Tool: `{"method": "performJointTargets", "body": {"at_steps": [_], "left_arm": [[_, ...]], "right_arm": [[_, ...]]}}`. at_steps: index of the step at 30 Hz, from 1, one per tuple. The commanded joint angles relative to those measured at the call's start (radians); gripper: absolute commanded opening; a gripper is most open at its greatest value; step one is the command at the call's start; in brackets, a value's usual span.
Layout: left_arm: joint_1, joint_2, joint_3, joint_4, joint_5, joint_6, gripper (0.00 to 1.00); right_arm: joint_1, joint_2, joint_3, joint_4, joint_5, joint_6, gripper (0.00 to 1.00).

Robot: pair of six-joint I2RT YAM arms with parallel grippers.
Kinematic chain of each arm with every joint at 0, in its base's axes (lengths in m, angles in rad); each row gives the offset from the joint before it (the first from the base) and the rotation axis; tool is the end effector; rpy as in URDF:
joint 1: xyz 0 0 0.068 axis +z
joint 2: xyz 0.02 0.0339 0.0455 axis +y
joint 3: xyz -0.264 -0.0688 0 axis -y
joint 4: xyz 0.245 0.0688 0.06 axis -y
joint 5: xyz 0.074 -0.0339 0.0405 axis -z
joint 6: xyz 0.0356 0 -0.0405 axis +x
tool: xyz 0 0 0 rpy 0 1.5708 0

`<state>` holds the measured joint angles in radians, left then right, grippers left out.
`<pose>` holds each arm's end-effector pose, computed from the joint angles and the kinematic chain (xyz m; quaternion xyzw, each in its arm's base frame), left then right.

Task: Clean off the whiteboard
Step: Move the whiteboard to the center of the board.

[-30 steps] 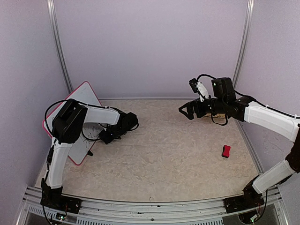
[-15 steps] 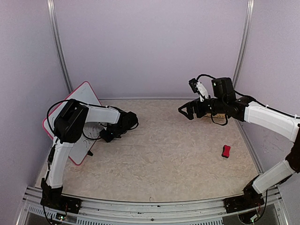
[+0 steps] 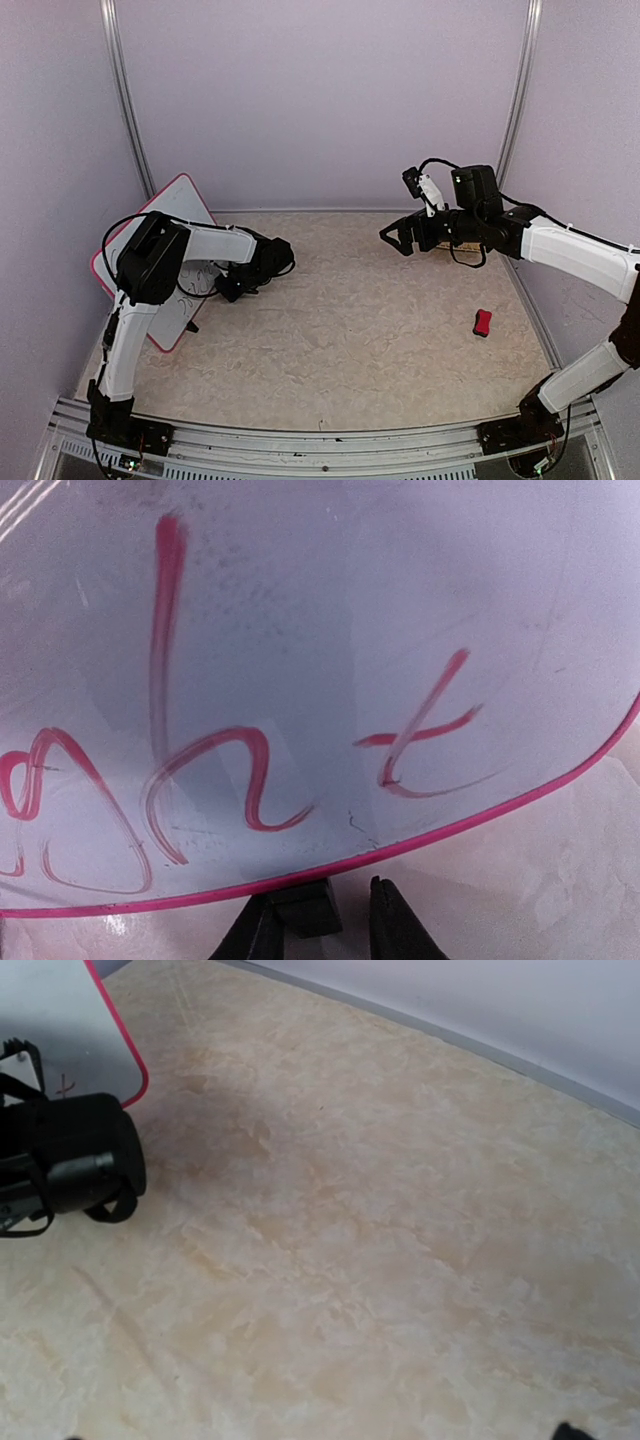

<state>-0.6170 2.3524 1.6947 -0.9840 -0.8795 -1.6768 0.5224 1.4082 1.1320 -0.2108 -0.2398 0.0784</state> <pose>0.3663 -0.2262 0.1021 -0.4441 0.7879 0.2042 0.3746 0.2777 0.1696 0.3141 -0.2475 0.8161 0.2494 0.4588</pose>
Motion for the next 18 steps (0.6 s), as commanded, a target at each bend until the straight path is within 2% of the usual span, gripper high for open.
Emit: {"method": "performJointTargets", "body": {"at_steps": [1, 5, 15, 18], "left_arm": [[0.004, 0.034, 0.014, -0.006, 0.021, 0.014, 0.3], [0.002, 0.035, 0.015, 0.005, 0.029, 0.032, 0.29], [-0.018, 0.044, 0.016, 0.01, 0.035, 0.048, 0.14], [-0.023, 0.044, 0.016, 0.014, 0.039, 0.055, 0.13]], "right_arm": [[0.005, 0.0, 0.018, 0.025, -0.01, 0.003, 1.0], [0.005, 0.004, 0.018, 0.025, -0.009, 0.004, 1.0], [0.005, 0.008, 0.022, 0.028, -0.01, 0.007, 1.0], [0.005, 0.008, 0.025, 0.025, -0.01, 0.008, 1.0]]}}
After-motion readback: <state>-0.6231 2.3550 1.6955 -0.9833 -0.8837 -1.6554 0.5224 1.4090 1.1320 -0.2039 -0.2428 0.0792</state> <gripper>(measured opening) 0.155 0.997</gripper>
